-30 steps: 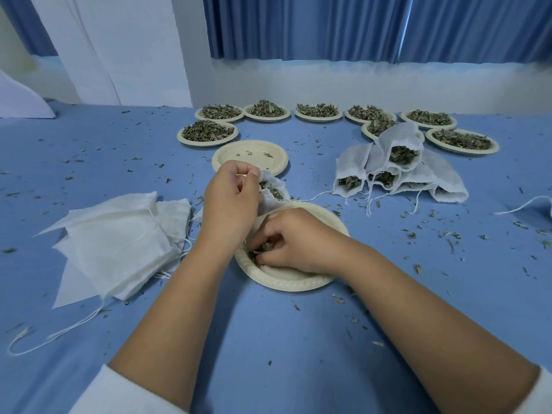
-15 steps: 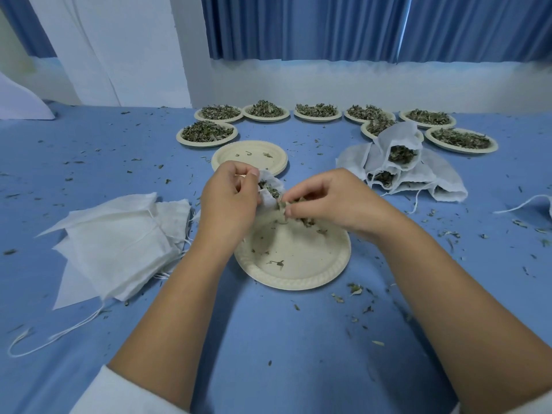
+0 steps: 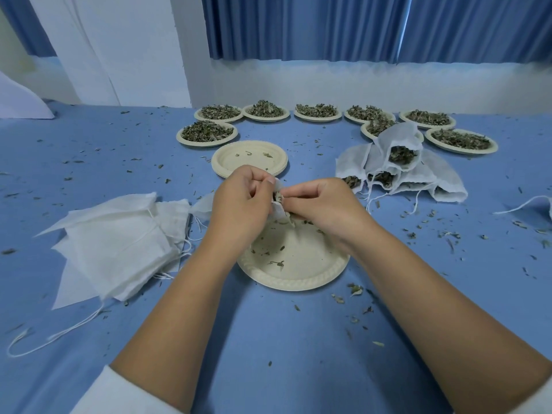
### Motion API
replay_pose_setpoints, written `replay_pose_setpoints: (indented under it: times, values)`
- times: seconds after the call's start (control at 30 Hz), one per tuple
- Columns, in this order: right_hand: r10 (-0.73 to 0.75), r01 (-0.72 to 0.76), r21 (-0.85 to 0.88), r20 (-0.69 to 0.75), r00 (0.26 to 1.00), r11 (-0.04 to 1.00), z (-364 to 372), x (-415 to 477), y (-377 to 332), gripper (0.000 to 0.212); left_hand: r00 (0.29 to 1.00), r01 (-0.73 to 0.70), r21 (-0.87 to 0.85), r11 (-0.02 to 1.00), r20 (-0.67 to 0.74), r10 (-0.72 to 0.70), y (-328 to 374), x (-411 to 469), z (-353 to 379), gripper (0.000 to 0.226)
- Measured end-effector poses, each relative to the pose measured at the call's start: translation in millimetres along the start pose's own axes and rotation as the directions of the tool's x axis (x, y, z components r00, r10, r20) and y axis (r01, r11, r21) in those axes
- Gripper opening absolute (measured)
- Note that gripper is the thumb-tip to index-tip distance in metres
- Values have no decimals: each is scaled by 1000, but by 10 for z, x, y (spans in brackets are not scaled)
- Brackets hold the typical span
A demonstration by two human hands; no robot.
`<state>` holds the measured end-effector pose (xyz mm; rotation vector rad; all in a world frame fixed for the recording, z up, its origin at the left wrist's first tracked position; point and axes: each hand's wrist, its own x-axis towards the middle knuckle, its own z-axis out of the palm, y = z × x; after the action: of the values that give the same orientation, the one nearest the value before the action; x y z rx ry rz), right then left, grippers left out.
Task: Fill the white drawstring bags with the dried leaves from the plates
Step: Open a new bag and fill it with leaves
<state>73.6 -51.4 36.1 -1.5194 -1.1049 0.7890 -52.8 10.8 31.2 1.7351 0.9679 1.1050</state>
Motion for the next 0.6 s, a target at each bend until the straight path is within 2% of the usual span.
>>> replay_pose_setpoints:
  times: [0.07, 0.2, 0.33, 0.4, 0.5, 0.6]
  values:
    - [53, -52, -54, 28, 998, 997, 10, -7, 7, 18, 998, -25, 32, 999, 57, 23, -18, -13, 25, 12]
    - [-1, -13, -123, -117, 993, 992, 29, 8, 12, 13, 984, -89, 106, 990, 165, 71, -71, -30, 69, 14]
    - [-40, 19, -153, -137, 990, 988, 22, 17, 33, 9, 985, -100, 104, 990, 152, 83, -77, -30, 71, 15]
    - [-10, 3, -99, -68, 998, 995, 5, 20, 16, 9, 989, -103, 105, 989, 116, 91, -76, -25, 60, 15]
    - [49, -53, 119, 37, 998, 992, -38, 42, -21, 23, 996, -72, 76, 994, 62, 68, -76, 1, 41, 14]
    - [7, -8, 135, 10, 1000, 991, -30, 44, -19, 25, 998, -48, 52, 997, 45, 45, -62, 7, 34, 16]
